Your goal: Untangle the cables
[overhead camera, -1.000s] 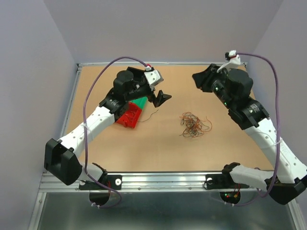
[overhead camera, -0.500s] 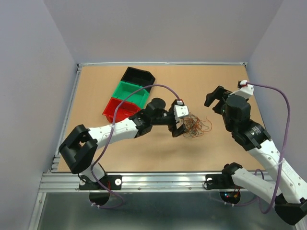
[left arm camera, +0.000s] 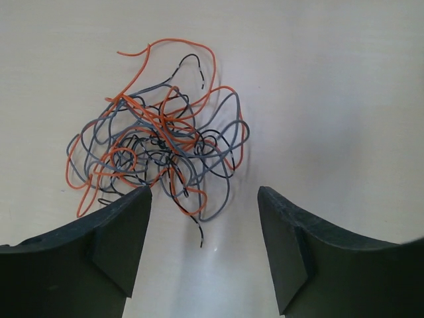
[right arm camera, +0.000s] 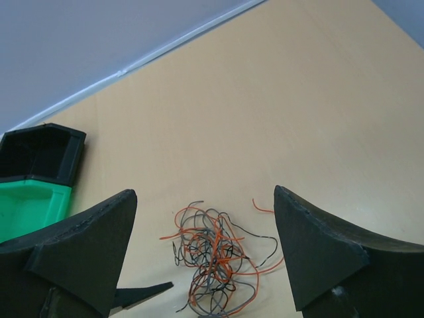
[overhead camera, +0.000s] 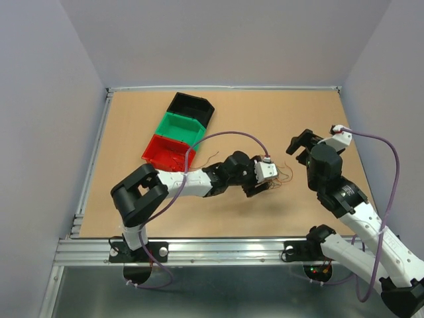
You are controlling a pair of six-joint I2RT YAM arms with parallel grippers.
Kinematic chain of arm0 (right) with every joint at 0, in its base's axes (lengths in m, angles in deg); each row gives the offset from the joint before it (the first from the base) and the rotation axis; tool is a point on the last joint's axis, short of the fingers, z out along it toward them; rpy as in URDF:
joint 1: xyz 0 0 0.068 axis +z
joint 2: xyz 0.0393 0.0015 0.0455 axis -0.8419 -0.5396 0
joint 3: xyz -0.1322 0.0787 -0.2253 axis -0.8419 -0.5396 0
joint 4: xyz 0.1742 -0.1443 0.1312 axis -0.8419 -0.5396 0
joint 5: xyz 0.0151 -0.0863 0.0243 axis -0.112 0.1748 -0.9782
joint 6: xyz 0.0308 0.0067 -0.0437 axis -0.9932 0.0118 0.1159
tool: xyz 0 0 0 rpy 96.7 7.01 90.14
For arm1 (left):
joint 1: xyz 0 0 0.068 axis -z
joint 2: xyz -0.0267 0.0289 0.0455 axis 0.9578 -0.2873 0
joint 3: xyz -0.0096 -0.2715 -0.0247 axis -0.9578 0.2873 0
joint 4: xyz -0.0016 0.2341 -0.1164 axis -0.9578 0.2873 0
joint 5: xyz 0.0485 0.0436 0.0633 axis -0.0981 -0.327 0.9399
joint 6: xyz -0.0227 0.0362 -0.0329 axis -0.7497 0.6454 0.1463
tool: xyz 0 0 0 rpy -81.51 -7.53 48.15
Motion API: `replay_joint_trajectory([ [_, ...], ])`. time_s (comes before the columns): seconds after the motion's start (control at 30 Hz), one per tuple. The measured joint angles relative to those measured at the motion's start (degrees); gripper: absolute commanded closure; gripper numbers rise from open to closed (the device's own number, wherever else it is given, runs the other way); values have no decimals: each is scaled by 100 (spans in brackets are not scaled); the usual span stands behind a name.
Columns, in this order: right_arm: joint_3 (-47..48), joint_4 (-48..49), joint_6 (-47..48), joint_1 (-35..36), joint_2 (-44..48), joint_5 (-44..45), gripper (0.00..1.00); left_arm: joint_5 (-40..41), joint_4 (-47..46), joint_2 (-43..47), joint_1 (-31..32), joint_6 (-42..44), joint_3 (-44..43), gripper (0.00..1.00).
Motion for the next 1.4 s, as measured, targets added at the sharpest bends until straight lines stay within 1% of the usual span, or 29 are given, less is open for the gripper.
replay_joint_trajectory([
  [0.17, -11, 162, 24, 0, 15, -85, 11, 205, -31, -461, 39, 160, -422, 33],
  [0.2, -11, 177, 26, 0, 17, -109, 11, 264, -33, -551, 55, 201, -481, 38],
  [0.27, -13, 234, 35, 0, 31, -164, 11, 387, -31, -719, 111, 256, -581, 44],
  [0.3, -17, 258, 42, 0, 57, -188, 11, 452, -24, -809, 138, 282, -638, 53],
  [0.37, -44, 289, 48, 0, 127, -210, 11, 544, -24, -997, 205, 334, -761, 61],
  [0.4, -61, 293, 50, 0, 177, -232, 11, 573, -24, -1058, 227, 343, -793, 72],
  [0.43, -85, 293, 55, 0, 236, -251, 11, 590, -13, -1106, 245, 352, -804, 79],
  [0.47, -94, 291, 61, 0, 282, -267, 12, 592, 20, -1130, 262, 387, -804, 100],
  [0.7, -190, 328, 63, 0, 544, -273, 12, 380, 149, -1073, 286, 442, -756, 100],
  [0.87, -267, 389, 81, 0, 525, -393, 14, 92, 348, -407, 133, 363, -511, 100],
  [0.93, -280, 444, 136, -4, 479, -588, 14, -140, 424, 7, -105, 262, -511, 100],
  [1.0, -356, 660, 306, -4, 417, -1003, 14, -468, 520, 363, -385, 133, -516, 100],
  [1.07, -538, 1008, 546, -4, 334, -1735, 14, -839, 754, 787, -737, -22, -555, 100],
  [1.1, -592, 1097, 599, -4, 291, -1904, 14, -968, 833, 946, -901, -76, -581, 100],
  [1.17, -750, 1436, 780, -4, 140, -2579, 13, -1172, 1032, 1272, -1139, -192, -662, 100],
  [1.2, -802, 1567, 855, -4, 39, -2811, 12, -1209, 1106, 1416, -1193, -227, -686, 100],
  [1.27, -1071, 2138, 933, -4, -122, -3528, 12, -1255, 1397, 1650, -1204, -295, -857, 100],
  [1.4, -1589, 2916, 1032, -4, -232, -4341, 13, -1368, 1801, 1759, -1178, -407, -1510, 100],
])
